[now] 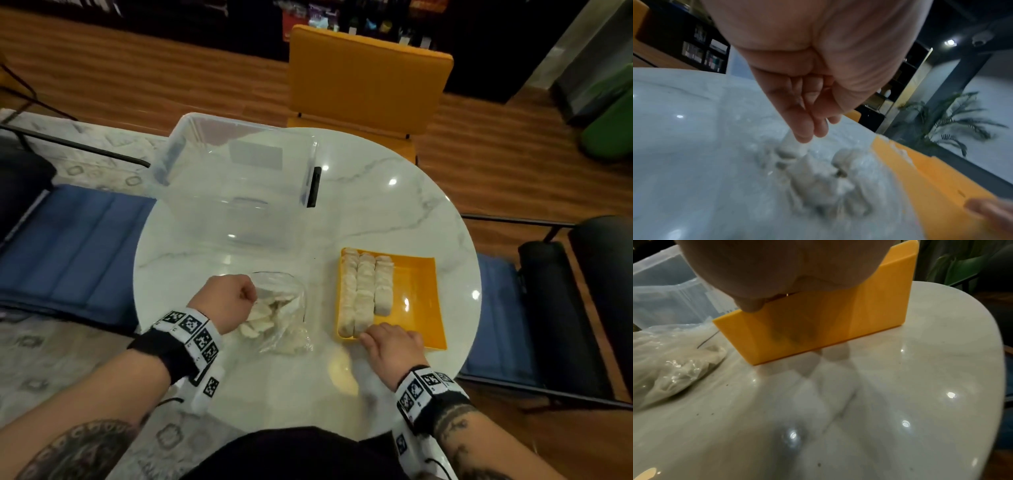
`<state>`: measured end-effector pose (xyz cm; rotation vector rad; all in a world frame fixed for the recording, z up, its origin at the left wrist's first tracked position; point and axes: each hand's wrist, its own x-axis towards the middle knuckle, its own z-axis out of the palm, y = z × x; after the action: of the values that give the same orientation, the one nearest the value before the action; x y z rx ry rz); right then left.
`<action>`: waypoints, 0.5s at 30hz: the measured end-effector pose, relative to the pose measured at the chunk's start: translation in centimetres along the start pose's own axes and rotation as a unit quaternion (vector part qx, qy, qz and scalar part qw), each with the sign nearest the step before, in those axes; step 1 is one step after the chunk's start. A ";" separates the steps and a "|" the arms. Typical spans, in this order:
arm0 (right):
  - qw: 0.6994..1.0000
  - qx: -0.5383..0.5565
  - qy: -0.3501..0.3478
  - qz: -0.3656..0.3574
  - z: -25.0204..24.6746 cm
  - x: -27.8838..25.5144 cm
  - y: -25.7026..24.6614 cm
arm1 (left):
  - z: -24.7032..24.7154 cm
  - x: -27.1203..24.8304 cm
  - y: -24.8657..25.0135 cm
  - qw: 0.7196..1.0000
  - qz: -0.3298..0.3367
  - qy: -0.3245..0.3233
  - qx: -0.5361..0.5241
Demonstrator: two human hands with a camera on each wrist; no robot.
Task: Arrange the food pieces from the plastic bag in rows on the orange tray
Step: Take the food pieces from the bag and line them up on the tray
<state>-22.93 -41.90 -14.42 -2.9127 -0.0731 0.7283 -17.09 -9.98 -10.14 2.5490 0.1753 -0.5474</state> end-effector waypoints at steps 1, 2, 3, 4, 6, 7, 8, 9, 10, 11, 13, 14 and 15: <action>1.000 -0.004 -0.003 0.001 0.0 0.1 -0.1 | 0.7 -0.2 -0.9 1.000 0.011 -0.015 0.016; 1.000 -0.008 -0.008 0.003 0.0 0.1 -0.1 | 1.5 -0.3 -1.7 0.998 0.034 -0.027 0.044; 1.000 -0.010 -0.010 0.006 0.0 0.2 -0.2 | 2.6 -0.3 -2.3 0.994 0.070 -0.039 0.074; 1.000 -0.009 -0.008 0.008 0.1 0.2 -0.2 | 3.6 -0.3 -2.6 0.988 0.104 -0.048 0.105; 1.000 -0.009 -0.008 0.011 0.1 0.2 -0.3 | 5.3 -0.3 -2.8 0.973 0.136 -0.043 0.183; 1.000 -0.008 -0.011 0.012 0.0 0.2 -0.4 | 6.0 -0.3 -2.8 0.966 0.142 -0.027 0.216; 1.000 -0.007 -0.012 0.014 0.0 0.2 -0.4 | 6.5 -0.4 -2.8 0.960 0.144 -0.010 0.239; 1.000 -0.005 -0.014 0.015 -0.1 0.2 -0.4 | 6.9 -0.4 -2.8 0.956 0.148 0.005 0.253; 1.000 -0.004 -0.016 0.016 -0.1 0.1 -0.4 | 7.2 -0.4 -2.9 0.955 0.154 0.015 0.254; 1.000 -0.003 -0.016 0.016 -0.2 0.2 -0.4 | 7.3 -0.2 -3.1 0.954 0.166 0.022 0.248; 1.000 -0.002 -0.018 0.016 -0.2 0.3 -0.4 | 7.3 0.2 -3.8 0.955 0.184 0.017 0.233; 1.000 -0.002 -0.020 0.017 -0.2 0.2 -0.4 | 7.2 0.4 -4.1 0.956 0.189 0.011 0.224; 1.000 -0.002 -0.020 0.018 -0.1 0.3 -0.5 | 7.1 0.7 -4.2 0.959 0.195 0.007 0.205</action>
<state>-22.65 -41.44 -14.37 -2.9100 -0.0272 0.7926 -19.90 -10.06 -17.96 2.8746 -0.4776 -0.4434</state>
